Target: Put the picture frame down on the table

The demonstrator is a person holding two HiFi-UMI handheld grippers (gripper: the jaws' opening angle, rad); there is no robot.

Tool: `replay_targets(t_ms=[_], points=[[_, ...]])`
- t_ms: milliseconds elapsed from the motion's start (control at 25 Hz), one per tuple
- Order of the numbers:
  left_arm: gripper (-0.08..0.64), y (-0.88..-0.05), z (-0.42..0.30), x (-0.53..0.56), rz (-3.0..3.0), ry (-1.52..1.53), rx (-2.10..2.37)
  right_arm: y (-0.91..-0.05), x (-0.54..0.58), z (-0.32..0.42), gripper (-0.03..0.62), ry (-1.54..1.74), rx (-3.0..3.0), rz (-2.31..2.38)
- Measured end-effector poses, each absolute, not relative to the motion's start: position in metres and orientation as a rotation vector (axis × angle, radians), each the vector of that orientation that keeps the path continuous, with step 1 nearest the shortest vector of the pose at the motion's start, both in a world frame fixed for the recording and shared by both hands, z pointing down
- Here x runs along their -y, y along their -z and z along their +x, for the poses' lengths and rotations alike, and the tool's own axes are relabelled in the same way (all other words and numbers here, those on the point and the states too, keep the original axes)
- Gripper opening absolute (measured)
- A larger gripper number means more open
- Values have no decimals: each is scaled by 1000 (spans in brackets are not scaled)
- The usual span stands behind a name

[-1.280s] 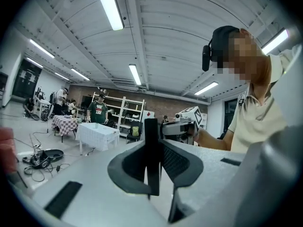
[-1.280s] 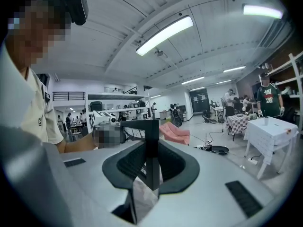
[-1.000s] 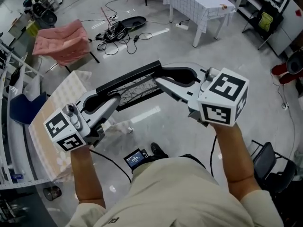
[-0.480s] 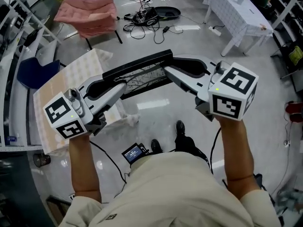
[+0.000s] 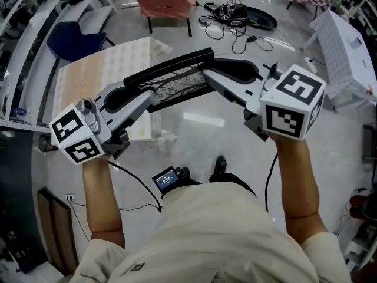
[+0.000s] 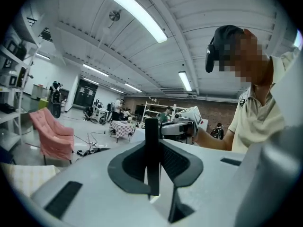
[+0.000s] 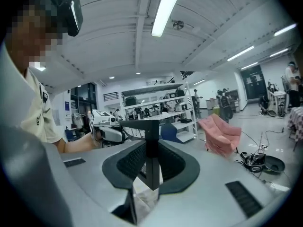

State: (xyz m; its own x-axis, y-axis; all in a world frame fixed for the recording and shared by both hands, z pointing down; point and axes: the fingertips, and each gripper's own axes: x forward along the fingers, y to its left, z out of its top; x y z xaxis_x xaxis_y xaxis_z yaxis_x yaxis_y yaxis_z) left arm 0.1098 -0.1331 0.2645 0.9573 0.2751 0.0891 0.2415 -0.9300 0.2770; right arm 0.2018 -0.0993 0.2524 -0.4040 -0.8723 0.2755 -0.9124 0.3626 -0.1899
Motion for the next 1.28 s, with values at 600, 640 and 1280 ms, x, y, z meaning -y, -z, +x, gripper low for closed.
replay_targets(t_ms=[600, 640, 1280], points=[[69, -252, 102, 168, 2864, -159, 83, -246, 167, 201, 72, -480, 2710, 1233], [69, -252, 102, 167, 2866, -157, 100, -247, 167, 201, 72, -478, 2717, 1219], [69, -249, 101, 155, 2925, -141, 308, -246, 169, 198, 72, -395, 2791, 1054]])
